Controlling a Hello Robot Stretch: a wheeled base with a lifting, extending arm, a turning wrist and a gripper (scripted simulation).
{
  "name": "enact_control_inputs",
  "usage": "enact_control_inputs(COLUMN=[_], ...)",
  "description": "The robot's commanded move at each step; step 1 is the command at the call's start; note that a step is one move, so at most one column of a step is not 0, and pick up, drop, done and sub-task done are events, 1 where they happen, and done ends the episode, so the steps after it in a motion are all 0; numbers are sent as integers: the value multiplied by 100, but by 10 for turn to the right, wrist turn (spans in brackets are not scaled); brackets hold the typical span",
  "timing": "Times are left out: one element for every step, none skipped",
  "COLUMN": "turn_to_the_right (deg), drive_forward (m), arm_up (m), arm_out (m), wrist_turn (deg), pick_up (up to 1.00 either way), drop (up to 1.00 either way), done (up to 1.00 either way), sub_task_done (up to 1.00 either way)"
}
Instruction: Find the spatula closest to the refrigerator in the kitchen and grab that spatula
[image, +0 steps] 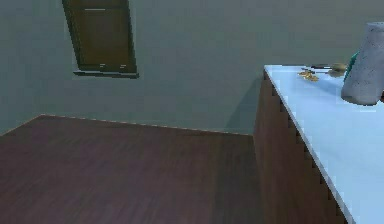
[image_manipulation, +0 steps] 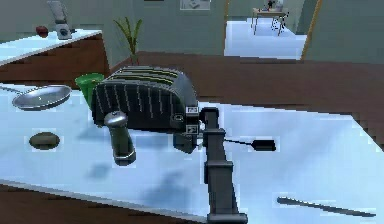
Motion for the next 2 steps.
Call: enact_control_inputs(turn_to_the_right=[0, 0], drive_forward=[0, 0], arm_up=[10, 0], arm_out=[0, 0], wrist_turn=[0, 0], pick_up=[0, 0], drop=[0, 0], done=[0, 100], sub_task_done=[0, 0])
